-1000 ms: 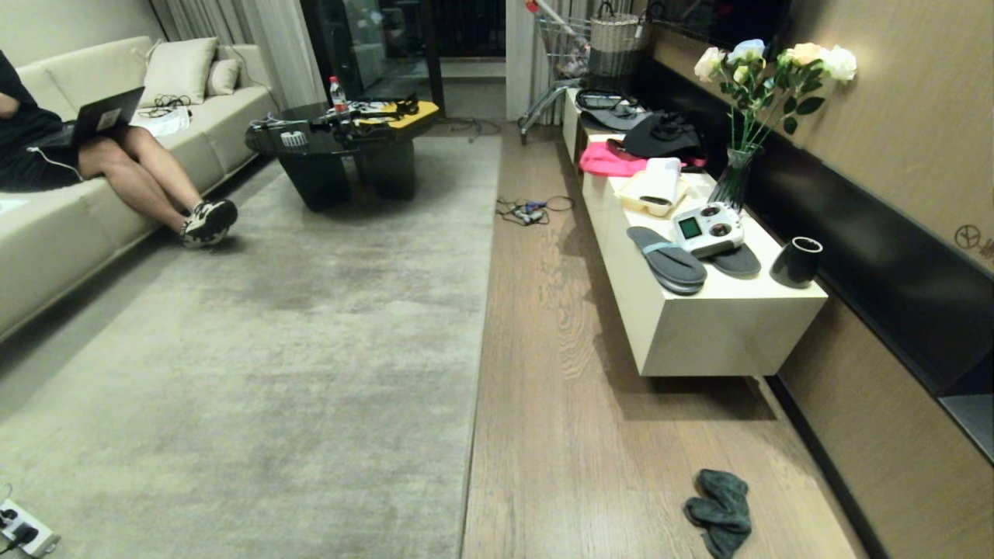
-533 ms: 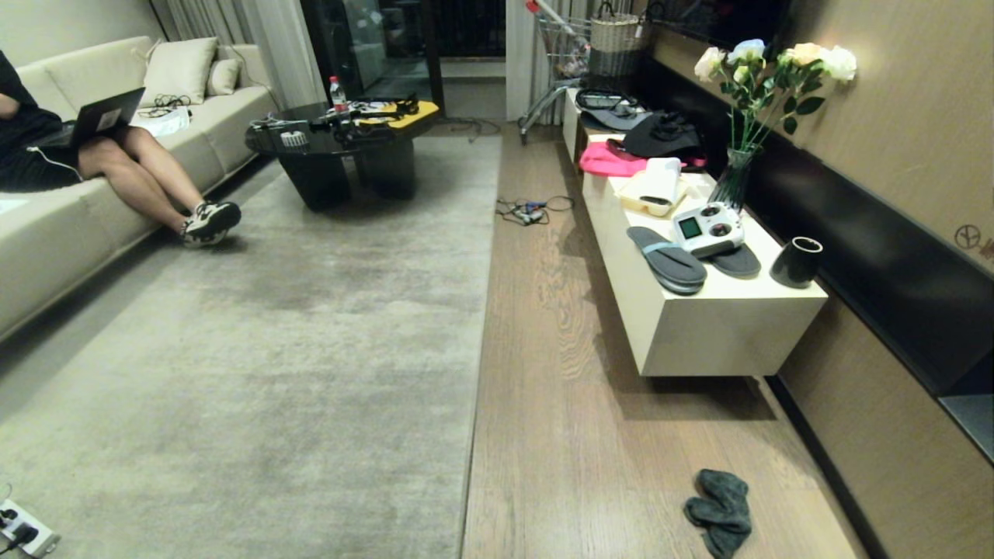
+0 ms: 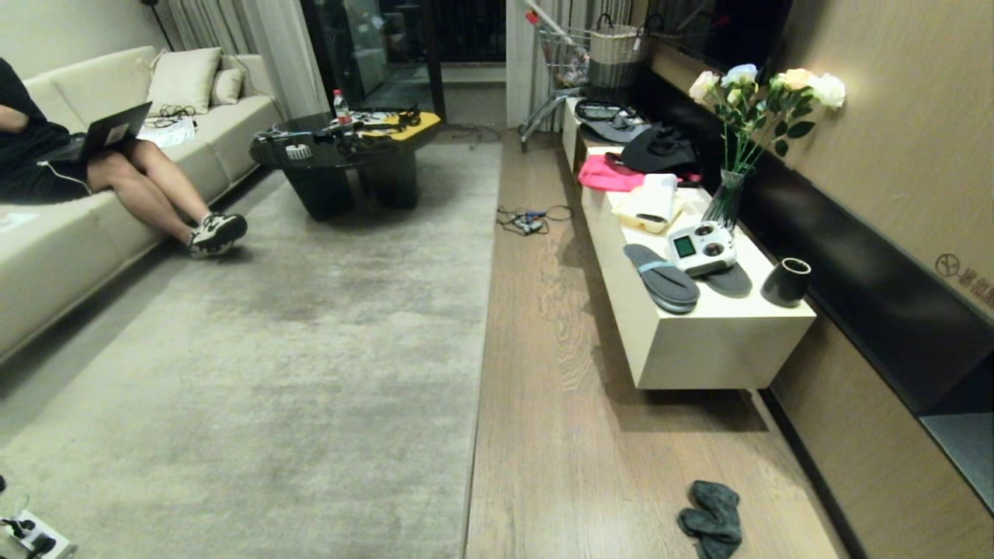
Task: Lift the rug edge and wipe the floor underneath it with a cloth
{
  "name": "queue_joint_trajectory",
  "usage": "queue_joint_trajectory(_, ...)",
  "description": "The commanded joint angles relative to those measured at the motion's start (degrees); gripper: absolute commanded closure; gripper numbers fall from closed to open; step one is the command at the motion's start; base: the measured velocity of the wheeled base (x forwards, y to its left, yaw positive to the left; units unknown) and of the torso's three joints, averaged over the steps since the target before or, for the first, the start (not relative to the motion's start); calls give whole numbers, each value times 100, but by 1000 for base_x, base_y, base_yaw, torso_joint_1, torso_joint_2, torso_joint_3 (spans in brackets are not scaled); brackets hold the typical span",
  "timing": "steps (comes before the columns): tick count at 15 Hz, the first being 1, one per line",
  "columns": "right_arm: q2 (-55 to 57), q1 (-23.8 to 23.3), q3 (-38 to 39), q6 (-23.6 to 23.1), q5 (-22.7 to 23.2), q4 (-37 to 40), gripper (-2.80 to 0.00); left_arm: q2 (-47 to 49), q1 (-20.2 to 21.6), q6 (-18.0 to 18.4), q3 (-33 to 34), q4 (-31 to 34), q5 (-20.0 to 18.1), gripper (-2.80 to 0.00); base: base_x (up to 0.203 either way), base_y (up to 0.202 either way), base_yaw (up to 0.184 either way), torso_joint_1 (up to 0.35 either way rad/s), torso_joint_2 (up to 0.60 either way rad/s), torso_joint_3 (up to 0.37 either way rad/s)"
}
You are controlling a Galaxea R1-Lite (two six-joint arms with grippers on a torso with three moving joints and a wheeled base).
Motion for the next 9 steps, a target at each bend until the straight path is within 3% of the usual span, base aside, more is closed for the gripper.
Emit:
queue_joint_trajectory(1, 7, 1, 0, -1, 3, -2, 0, 0, 2, -2, 0, 1, 2, 0, 0, 0, 0, 36, -440, -403)
queue_joint_trajectory(9, 7, 1, 0, 5, 3, -2, 0, 0, 2, 0, 0, 1, 2, 0, 0, 0, 0, 98, -469, -377)
